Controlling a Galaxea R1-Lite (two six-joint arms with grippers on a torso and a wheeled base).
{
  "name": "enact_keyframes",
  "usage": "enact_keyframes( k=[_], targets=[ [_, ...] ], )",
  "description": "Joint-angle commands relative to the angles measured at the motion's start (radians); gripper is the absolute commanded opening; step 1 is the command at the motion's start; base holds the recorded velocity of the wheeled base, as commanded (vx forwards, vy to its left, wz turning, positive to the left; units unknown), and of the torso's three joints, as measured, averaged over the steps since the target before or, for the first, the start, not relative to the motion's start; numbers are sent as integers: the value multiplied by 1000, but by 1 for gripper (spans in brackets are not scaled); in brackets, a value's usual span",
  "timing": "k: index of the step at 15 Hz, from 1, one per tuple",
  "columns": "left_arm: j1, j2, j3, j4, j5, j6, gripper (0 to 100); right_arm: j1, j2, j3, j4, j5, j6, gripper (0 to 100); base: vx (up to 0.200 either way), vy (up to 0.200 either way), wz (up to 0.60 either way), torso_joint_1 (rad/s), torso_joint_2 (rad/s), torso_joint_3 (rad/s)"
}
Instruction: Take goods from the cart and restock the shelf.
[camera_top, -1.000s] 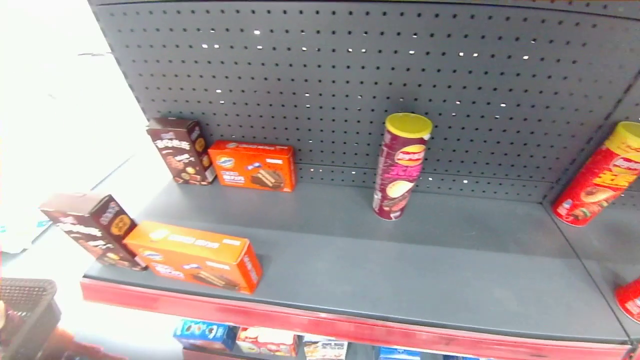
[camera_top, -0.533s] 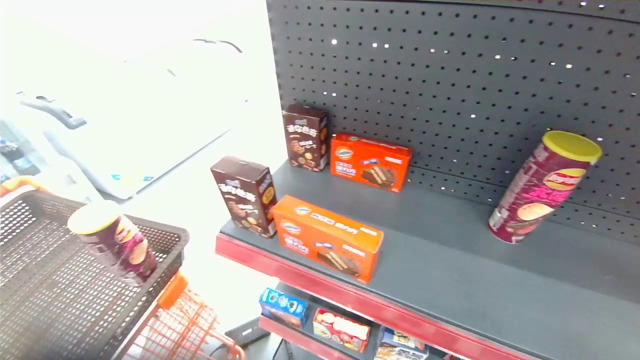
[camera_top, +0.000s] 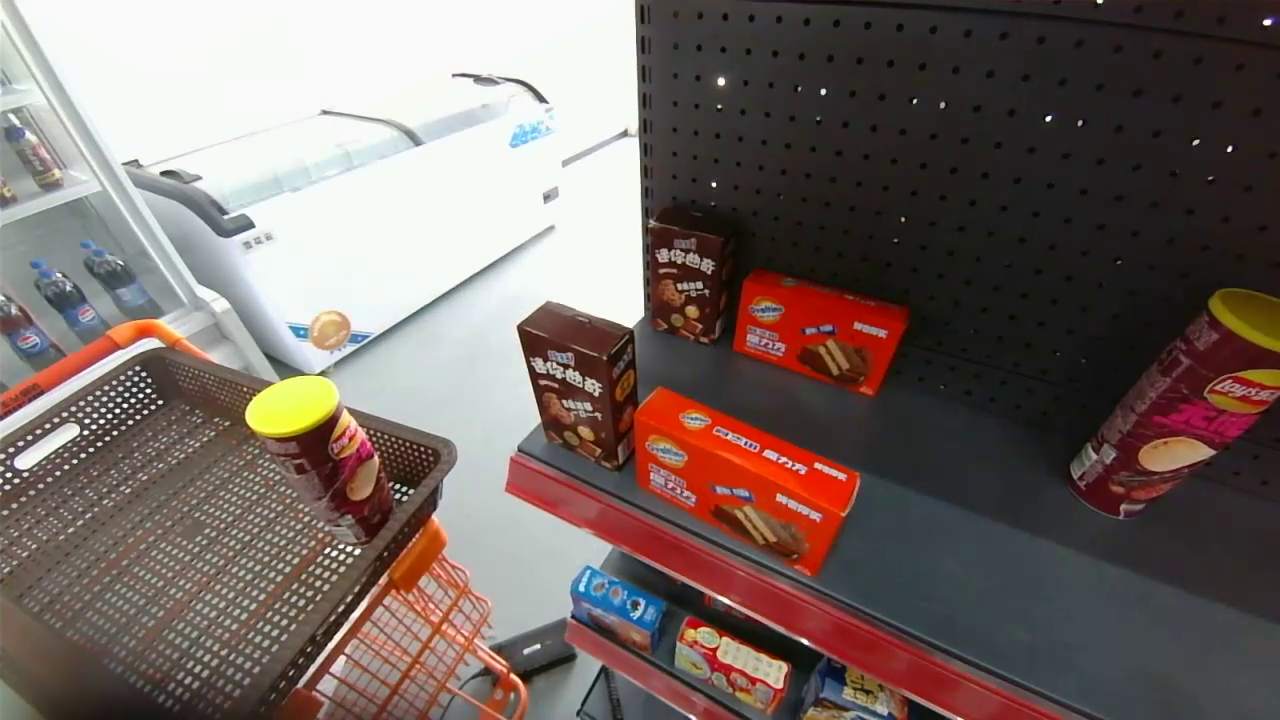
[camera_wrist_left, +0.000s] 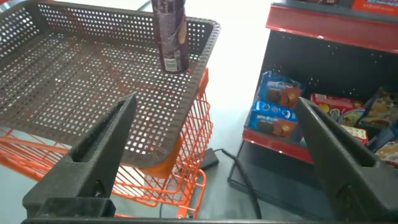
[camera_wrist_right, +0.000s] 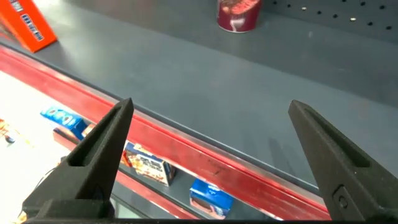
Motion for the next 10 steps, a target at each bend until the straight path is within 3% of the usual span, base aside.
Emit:
enact_keyframes(
  k=[1, 4, 5, 6, 7, 9, 10],
  targets=[
    [1, 0, 0, 0, -1, 2, 100, 0, 1, 0, 0, 0, 0, 100, 0, 0, 0, 0, 0, 0],
    [2, 0, -28, -12, 33, 16, 100, 0, 1, 0, 0, 0, 0, 100, 0, 0, 0, 0, 0, 0],
    [2, 9, -133, 24, 45, 35, 100, 0, 0, 0, 0, 0, 1, 100, 0, 0, 0, 0, 0, 0],
    [2, 12, -140, 29, 47, 35, 100, 0, 0, 0, 0, 0, 0, 100, 0, 0, 0, 0, 0, 0],
    [2, 133, -281, 158, 67, 39, 100, 0, 1, 0, 0, 0, 0, 100, 0, 0, 0, 0, 0, 0],
    [-3, 309, -325, 152, 82, 39, 100, 0, 1, 0, 0, 0, 1, 100, 0, 0, 0, 0, 0, 0],
    [-9, 409, -344, 93, 82, 35, 100, 0, 1, 0, 0, 0, 0, 100, 0, 0, 0, 0, 0, 0]
  ],
)
